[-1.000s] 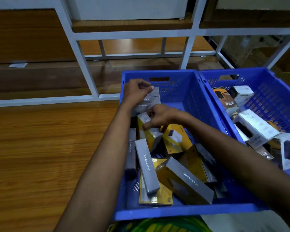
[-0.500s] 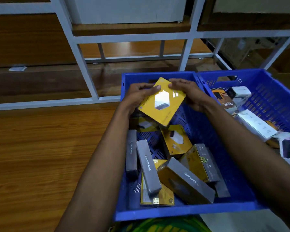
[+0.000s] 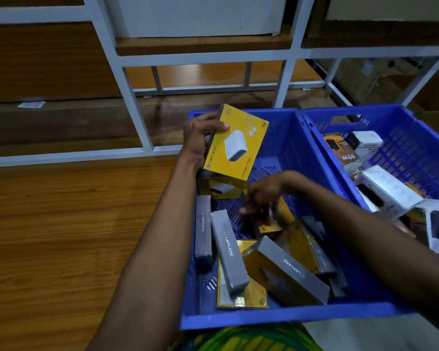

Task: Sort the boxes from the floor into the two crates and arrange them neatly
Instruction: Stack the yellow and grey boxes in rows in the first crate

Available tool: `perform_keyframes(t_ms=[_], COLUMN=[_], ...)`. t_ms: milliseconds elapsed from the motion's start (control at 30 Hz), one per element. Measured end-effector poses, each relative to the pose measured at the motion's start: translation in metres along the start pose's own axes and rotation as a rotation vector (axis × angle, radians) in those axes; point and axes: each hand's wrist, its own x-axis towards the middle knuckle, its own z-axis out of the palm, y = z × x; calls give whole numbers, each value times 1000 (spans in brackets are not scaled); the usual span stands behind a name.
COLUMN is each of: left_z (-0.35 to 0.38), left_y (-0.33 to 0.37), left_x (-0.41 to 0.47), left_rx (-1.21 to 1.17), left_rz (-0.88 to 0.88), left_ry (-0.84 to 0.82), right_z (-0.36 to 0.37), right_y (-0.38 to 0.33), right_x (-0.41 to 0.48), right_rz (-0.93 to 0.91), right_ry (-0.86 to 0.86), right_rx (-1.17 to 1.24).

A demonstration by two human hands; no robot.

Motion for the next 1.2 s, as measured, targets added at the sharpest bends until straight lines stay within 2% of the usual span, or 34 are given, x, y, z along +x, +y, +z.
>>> perform_keyframes(t_ms=[100,200,267,400,500,600,700,733,867,900,967,1067,1200], left_z=[7,12,13,12,14,14,14,14,13,13,13,13,12], left_y=[2,5,6,7,7,7,7,6,6,6,6,6,7], left_x=[-6,-12,-14,-15,-16,-17,-16,-16,-15,-15,-14,-12,-10], left_rx=[53,45,32,45,49,55,61,66,73,69,62,43,-63], left_rz=[41,77,81,78,69,62,67,71,74,71,69,76,96], left_ry=[-44,-13,17,20,18,30,38,38,41,47,58,89,136], right_z=[22,51,65,55,58,66,59,57,59,58,49,20,-20], right_y=[-39,-59,-57,-59,-61,-64,-69,-72,-77,-76,-67,-47,2], right_x=[13,38,53,38,31,32,23,17,-4,-10,-15,-33,-57], right_rz=[-259,-280,-253,-275,-229,-142,-65,-55,-12,-21,-127,-334,-575], right_ry=[330,605,710,643,605,533,445,408,76,37,44,23,92], right_rx=[19,-14,21,30,22,-87,42,80,-45,-60,-76,105,368])
